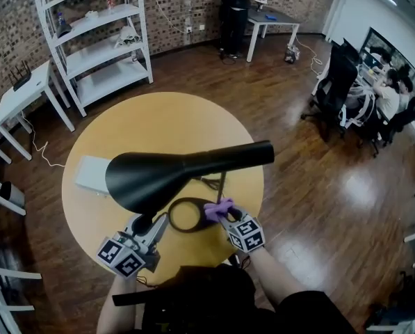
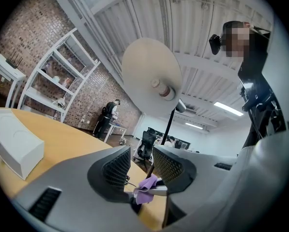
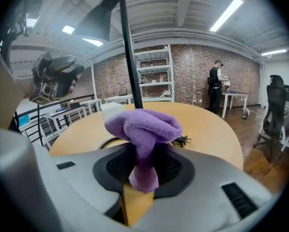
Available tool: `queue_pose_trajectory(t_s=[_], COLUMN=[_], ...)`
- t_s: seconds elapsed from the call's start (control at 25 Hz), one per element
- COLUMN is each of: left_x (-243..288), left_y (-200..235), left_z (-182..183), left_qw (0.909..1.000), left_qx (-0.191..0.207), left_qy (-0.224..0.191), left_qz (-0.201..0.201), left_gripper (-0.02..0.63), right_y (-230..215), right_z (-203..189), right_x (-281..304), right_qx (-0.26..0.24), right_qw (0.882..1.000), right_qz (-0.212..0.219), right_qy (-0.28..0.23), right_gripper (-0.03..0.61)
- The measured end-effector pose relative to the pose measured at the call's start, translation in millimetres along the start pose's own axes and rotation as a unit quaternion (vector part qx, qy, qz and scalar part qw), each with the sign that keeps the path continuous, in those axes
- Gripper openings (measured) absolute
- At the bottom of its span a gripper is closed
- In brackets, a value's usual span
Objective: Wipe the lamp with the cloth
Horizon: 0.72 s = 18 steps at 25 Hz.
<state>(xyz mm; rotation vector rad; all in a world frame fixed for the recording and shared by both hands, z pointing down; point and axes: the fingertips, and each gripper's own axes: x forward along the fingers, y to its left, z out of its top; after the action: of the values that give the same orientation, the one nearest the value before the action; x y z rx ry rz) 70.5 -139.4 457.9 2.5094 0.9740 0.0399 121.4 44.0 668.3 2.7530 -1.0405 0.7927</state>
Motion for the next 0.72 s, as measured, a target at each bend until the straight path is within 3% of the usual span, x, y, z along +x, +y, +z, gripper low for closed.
queue_pose_trajectory(t_s=[0.2,0.32,0.56,0.72], left_x=[-8,-14,-22,-28], left_y=[2,2,-2,-3], left_z=[5,5,14,24], left_qw=[0.9994,0.9985,0.9969,0.9960], left_qx=[-0.003,-0.002,-0.001,0.006], left_qy=[0.003,0.009,0.006,-0.003], left_qz=[-0.034,-0.054,-0.079,-0.089], left_gripper=[0.130,0.130,0.132,0.130], right_y=[3,8,30,35], right_z=[50,97,231,282], right_x=[-51,-95,-210,-253], right_qx=[0.025,0.007,-0.099,-0.123], right_qw=[0.995,0.987,0.946,0.922], right_qz=[-0.034,-0.063,-0.120,-0.158], right_qy=[-0.086,-0.146,-0.285,-0.330], right_gripper=[0.094,0.092,0.092,0.092])
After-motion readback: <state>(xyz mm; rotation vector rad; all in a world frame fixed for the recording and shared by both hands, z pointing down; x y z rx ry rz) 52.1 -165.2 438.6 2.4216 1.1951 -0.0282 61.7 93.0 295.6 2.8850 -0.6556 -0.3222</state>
